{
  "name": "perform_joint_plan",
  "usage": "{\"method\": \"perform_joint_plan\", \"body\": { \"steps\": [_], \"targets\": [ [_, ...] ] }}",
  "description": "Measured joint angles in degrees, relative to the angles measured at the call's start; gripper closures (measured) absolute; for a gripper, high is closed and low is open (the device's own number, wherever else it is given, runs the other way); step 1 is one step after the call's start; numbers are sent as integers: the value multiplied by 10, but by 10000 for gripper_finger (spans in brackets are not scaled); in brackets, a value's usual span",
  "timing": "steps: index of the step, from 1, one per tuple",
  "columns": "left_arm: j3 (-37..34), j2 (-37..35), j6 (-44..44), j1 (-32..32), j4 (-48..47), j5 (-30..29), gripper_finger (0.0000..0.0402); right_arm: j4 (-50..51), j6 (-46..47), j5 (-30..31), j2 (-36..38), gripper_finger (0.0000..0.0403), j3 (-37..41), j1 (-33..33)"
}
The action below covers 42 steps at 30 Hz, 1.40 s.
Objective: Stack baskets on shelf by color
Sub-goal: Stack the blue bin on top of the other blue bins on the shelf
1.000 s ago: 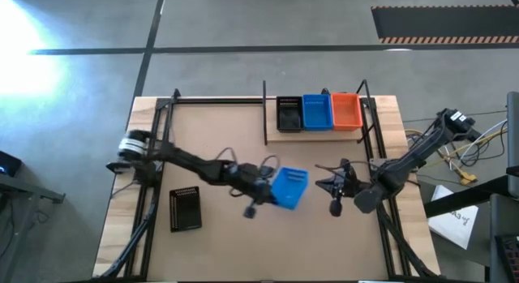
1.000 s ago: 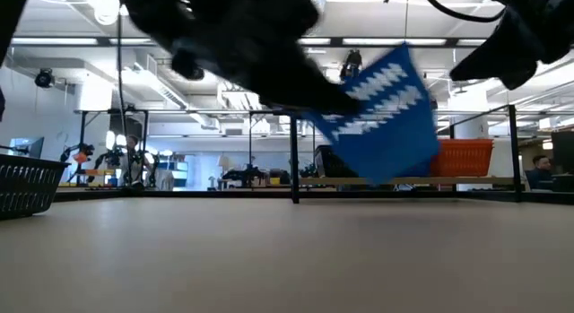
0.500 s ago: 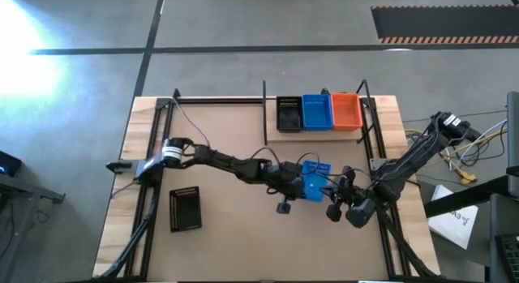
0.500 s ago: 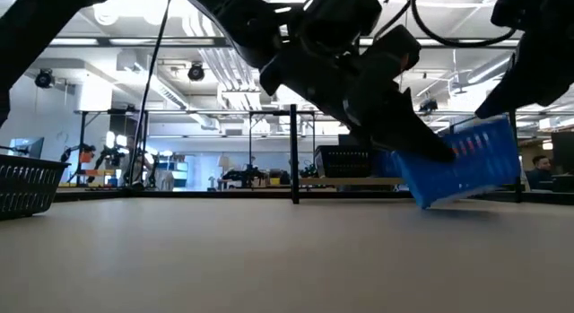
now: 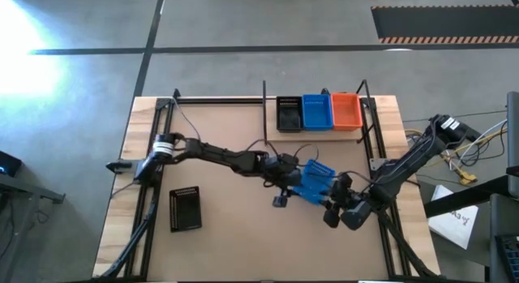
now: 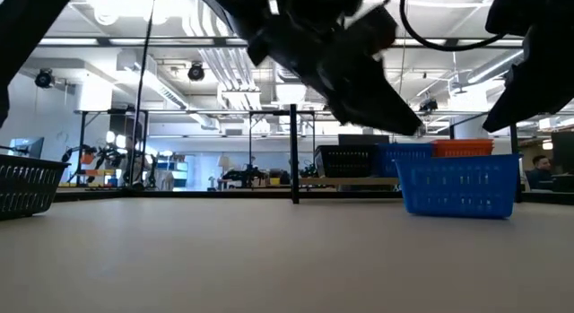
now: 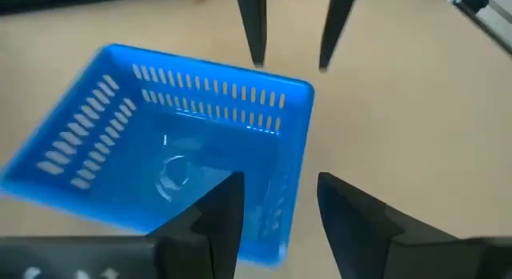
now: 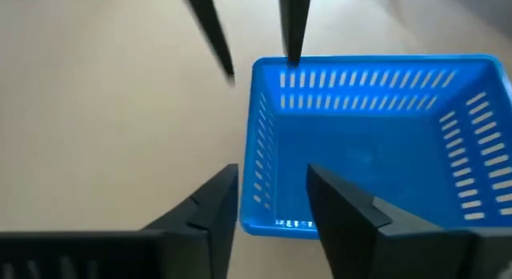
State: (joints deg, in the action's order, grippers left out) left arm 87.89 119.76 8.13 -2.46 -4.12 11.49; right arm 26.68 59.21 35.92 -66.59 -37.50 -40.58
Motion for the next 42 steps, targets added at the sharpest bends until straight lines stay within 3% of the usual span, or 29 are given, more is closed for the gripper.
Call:
{"method": "perform_joint_plan", "body": {
  "steps": [3,7,11,20,24,29,33,39,42],
  "targets": [
    [-29,-42,3,7,-35,0,256,-5,-14,0,-30,239,-14,0],
    [-118,-89,2,17,-8,-24,256,-5,-43,-1,-77,226,-43,6],
    [-232,-133,-12,22,112,-61,256,2,-71,-4,-121,227,-78,26],
    [-427,-143,-107,20,488,-61,256,95,-93,-68,-196,263,-147,109],
    [-451,-143,-108,20,525,-61,256,91,-143,-123,-223,304,-162,135],
    [-457,-143,-108,20,527,-60,255,123,-198,-149,-231,381,-188,141],
    [-461,-142,-106,20,526,-60,255,184,-271,-154,-202,392,-222,128],
    [-464,-142,-93,19,522,-60,255,285,-475,-145,-132,394,-273,122],
    [-464,-142,-92,19,521,-60,255,317,-550,-70,-99,394,-286,140]
  ]
}}
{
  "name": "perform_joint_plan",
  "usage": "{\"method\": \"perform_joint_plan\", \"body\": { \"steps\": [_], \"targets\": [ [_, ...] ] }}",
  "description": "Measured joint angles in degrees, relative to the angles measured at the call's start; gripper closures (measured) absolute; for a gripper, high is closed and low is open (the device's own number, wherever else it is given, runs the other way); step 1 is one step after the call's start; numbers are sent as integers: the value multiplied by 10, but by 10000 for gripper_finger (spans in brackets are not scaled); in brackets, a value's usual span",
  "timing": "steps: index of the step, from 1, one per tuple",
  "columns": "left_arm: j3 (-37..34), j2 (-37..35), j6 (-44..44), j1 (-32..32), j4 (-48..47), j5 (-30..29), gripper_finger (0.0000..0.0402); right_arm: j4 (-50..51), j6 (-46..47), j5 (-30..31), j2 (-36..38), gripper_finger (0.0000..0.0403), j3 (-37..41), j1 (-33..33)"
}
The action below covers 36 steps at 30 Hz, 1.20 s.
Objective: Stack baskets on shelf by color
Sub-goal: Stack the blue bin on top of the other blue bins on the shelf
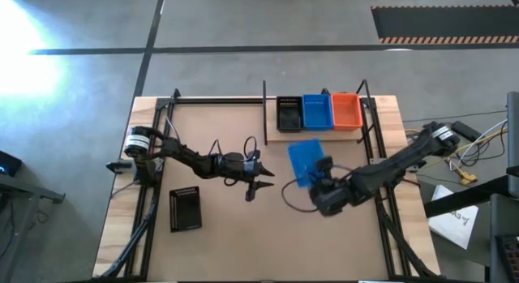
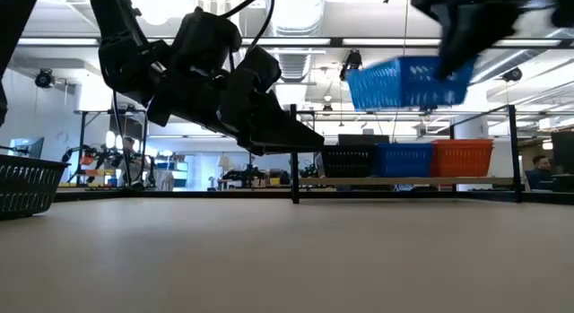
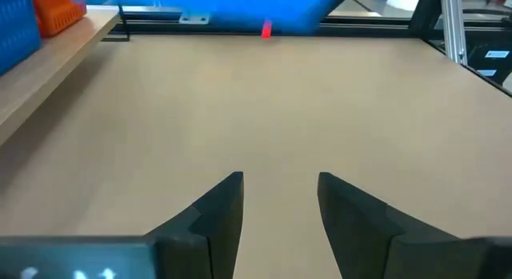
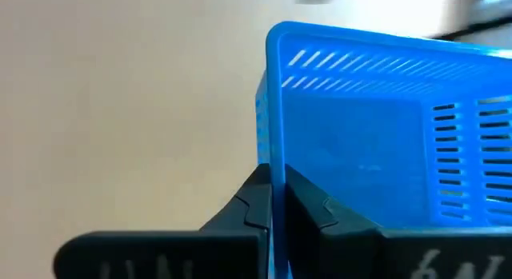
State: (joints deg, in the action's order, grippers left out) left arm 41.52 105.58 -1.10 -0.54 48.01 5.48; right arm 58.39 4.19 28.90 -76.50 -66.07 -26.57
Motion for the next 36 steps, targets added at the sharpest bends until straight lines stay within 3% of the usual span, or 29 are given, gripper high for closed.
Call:
{"method": "perform_joint_plan", "body": {
  "steps": [3,6,10,14,20,24,32,36],
  "targets": [
    [0,0,0,0,0,0,255,6,-60,72,45,394,9,46],
    [0,0,0,0,0,0,256,-10,-136,55,105,394,44,130],
    [0,0,0,-3,0,0,256,-84,-278,-31,177,394,109,284],
    [0,0,0,-3,0,0,256,-185,-404,-138,204,394,159,443],
    [0,0,0,-3,0,0,256,-249,-458,-251,183,394,180,601],
    [0,0,0,-3,0,0,256,-247,-457,-321,164,394,180,638],
    [0,0,0,-3,0,0,256,-250,-446,-319,126,393,179,640],
    [0,0,0,-3,0,0,256,-271,-433,-319,129,372,179,640]
  ]
}}
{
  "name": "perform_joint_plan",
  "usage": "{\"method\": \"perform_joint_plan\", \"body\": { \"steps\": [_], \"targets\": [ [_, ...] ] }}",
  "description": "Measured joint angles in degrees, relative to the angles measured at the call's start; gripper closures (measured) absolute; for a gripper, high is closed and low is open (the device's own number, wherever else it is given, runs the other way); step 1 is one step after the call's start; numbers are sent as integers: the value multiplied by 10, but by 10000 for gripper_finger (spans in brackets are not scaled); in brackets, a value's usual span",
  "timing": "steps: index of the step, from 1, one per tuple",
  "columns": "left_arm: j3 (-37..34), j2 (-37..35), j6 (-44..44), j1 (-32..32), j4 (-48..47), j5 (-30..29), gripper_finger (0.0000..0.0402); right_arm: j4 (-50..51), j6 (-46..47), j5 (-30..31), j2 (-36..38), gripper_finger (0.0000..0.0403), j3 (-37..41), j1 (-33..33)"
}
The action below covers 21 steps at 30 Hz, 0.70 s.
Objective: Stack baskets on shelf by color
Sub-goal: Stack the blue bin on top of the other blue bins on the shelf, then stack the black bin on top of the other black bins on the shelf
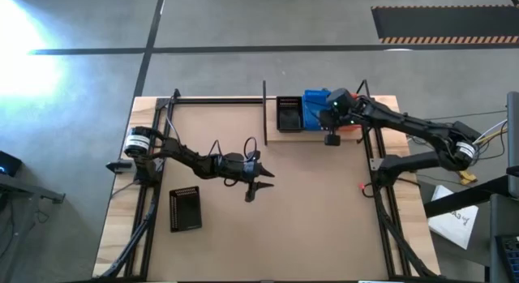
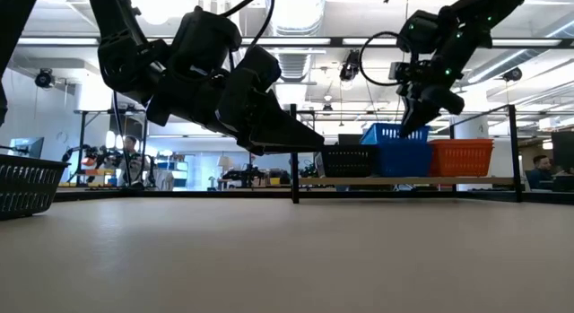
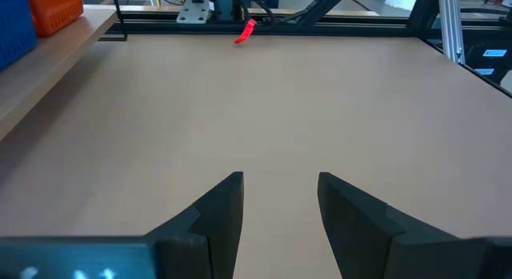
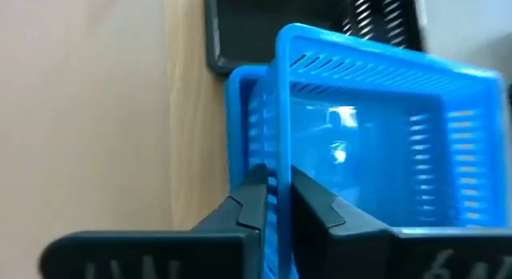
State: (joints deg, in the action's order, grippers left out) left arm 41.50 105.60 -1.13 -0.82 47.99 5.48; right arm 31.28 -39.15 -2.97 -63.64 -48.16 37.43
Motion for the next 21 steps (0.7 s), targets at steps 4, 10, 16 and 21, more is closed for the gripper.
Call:
{"method": "perform_joint_plan", "body": {
  "steps": [4,10,16,21],
  "targets": [
    [0,0,0,0,0,0,256,-3,1,0,10,329,0,0],
    [0,0,0,0,0,0,256,-3,40,0,32,259,0,0],
    [0,0,1,0,0,0,256,-12,244,-79,47,238,9,-15],
    [-4,-17,14,-2,-24,-29,256,-177,366,-185,63,257,108,-123]
  ]
}}
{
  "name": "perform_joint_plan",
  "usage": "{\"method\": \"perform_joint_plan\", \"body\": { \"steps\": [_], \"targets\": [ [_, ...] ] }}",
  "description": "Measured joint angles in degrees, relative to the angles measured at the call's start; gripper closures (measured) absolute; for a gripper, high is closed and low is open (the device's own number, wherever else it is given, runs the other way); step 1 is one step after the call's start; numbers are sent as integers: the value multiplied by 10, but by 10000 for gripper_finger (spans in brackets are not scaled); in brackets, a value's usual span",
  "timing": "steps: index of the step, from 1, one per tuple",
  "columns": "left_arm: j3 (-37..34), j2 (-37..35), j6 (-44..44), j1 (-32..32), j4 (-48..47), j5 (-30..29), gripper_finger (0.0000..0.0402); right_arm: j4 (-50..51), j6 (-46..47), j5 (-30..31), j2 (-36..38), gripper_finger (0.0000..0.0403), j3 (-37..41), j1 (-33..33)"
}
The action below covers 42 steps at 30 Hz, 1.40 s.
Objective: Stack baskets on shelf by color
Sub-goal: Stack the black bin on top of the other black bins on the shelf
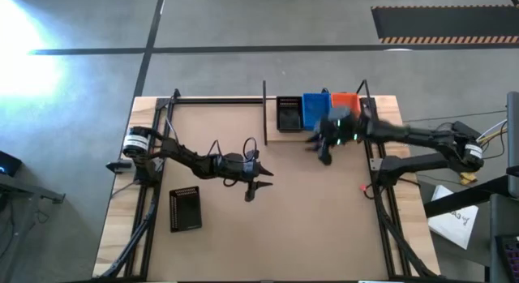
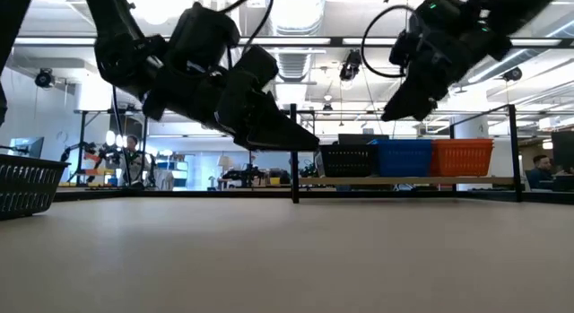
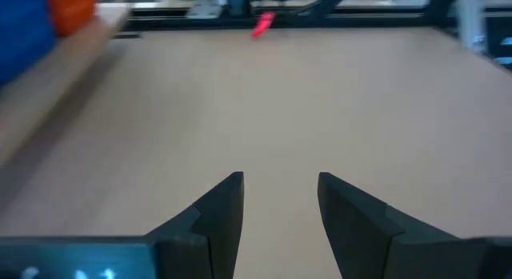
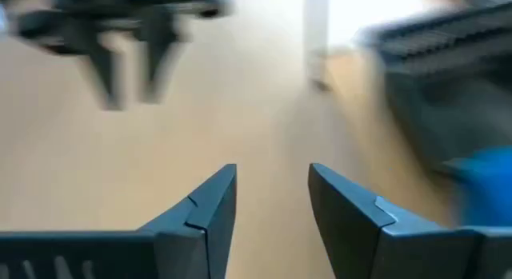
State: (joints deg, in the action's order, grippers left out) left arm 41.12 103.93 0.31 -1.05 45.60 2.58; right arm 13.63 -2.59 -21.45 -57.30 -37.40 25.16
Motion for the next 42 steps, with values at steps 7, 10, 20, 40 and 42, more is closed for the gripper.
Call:
{"method": "perform_joint_plan", "body": {
  "steps": [7,10,20,40,42],
  "targets": [
    [-5,-131,65,-11,-199,-79,271,-428,86,266,-28,282,194,-254],
    [-5,-196,88,-17,-285,-81,274,-590,84,445,-78,287,251,-354],
    [21,-344,68,-55,-670,-75,275,-757,92,680,-279,286,254,-463],
    [86,-326,-682,-455,-949,-80,166,-758,-5,784,-405,343,179,-434],
    [80,-299,-717,-466,-925,-79,158,-757,1,785,-391,349,192,-435]
  ]
}}
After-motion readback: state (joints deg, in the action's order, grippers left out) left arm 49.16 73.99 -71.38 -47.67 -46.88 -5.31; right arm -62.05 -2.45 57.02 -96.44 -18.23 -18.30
